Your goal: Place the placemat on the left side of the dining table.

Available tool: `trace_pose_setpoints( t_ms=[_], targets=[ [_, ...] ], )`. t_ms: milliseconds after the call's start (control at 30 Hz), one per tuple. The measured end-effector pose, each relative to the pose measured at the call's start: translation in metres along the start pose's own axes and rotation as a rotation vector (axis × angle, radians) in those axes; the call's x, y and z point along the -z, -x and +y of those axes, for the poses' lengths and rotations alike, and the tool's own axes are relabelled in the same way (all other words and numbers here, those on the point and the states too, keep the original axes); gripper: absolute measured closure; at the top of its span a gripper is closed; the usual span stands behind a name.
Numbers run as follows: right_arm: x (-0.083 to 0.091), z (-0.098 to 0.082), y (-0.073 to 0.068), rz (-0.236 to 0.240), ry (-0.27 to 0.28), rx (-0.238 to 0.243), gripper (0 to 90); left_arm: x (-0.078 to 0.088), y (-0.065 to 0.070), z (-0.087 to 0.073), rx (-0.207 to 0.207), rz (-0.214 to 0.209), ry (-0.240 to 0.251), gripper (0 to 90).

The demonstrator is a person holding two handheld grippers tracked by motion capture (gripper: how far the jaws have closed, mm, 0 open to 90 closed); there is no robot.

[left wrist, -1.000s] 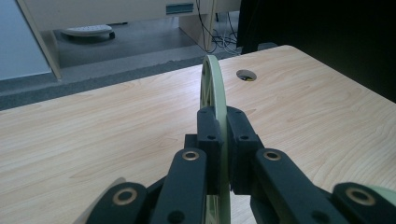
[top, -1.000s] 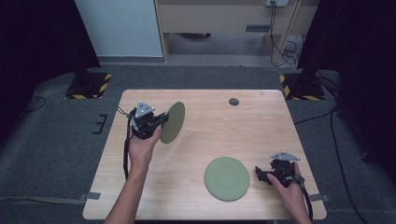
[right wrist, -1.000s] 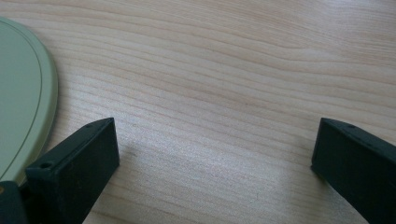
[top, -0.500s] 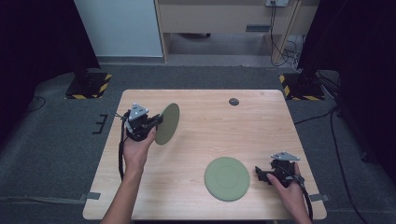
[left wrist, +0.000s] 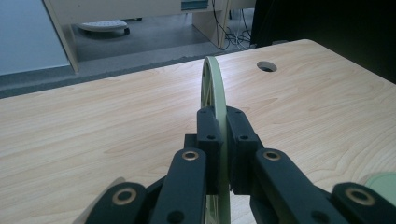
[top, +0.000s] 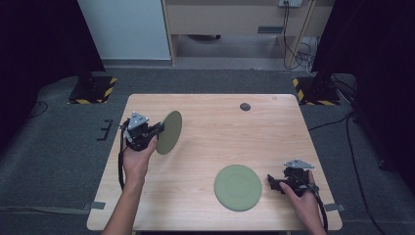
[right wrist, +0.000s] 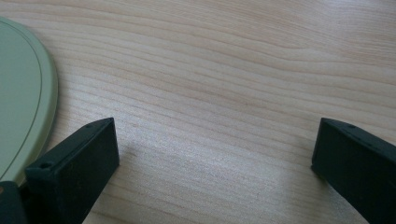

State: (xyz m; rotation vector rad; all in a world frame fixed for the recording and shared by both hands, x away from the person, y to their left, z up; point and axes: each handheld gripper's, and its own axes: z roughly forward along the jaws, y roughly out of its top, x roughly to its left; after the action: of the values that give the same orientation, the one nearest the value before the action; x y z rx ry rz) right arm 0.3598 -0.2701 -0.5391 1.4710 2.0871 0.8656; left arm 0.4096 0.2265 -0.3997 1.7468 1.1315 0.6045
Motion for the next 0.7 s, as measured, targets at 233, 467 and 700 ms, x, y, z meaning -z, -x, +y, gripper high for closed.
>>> trace_pose_setpoints(
  t_ms=[233,467,700],
  targets=[
    [0.0,0.0,0.0,0.0,0.0,0.0,0.9,0.004,-0.006,-0.004,0.005,0.014,-0.002,85.7],
    [0.0,0.0,0.0,0.0,0.0,0.0,0.9,0.008,-0.013,-0.009,0.013,0.026,-0.004,85.7],
    [0.0,0.0,0.0,0.0,0.0,0.0,0.9,0.009,-0.019,-0.015,0.025,0.031,-0.007,85.6]
  ],
)
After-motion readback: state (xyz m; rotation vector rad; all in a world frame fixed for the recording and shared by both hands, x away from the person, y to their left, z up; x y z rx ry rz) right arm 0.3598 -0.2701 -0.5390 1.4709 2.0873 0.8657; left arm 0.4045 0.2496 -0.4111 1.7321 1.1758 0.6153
